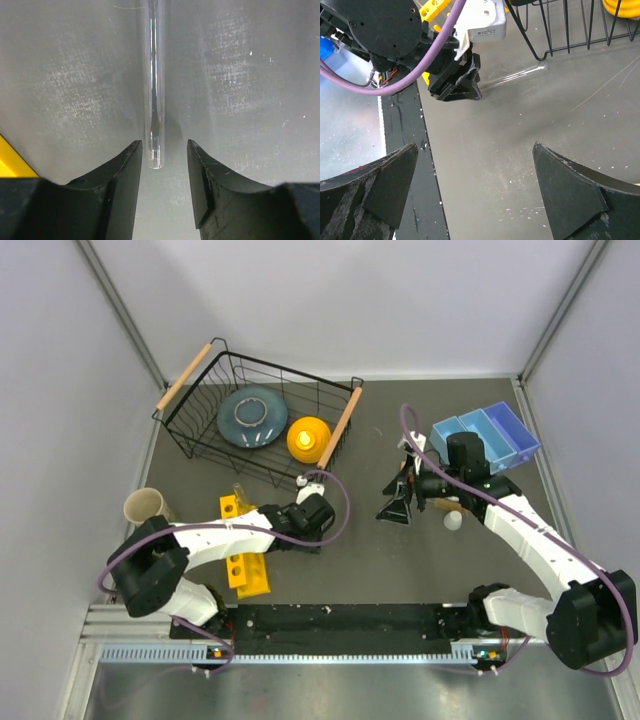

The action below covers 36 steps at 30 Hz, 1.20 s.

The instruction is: Organize the chemistry lab equipment

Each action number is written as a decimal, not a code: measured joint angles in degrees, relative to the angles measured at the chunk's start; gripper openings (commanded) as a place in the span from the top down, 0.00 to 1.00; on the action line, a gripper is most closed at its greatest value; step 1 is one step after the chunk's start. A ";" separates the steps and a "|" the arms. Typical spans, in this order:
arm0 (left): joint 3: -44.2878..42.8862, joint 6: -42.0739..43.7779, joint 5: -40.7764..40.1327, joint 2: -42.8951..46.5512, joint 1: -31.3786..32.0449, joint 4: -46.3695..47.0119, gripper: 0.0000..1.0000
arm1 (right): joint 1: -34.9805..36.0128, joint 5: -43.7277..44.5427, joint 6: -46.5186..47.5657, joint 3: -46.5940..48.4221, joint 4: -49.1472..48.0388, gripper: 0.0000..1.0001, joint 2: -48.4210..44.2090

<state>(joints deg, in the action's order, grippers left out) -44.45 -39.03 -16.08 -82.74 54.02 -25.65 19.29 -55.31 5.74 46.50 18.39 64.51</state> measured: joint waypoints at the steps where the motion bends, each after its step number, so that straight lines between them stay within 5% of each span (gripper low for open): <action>1: 0.02 -0.15 -0.15 -0.22 0.09 0.00 0.58 | 0.00 0.00 0.00 0.00 0.00 0.01 0.00; 17: 0.87 -1.88 -1.90 -2.16 2.23 0.17 0.89 | -0.07 0.00 -0.26 0.00 -0.04 0.01 0.00; 36: 5.68 -1.90 7.87 22.97 6.14 7.30 0.91 | -0.24 -4.11 -9.62 -4.63 -8.59 0.02 -0.07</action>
<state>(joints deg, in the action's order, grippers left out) -38.76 -40.93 -8.21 -59.77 60.16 -18.35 19.05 -59.42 -3.88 41.87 9.80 64.45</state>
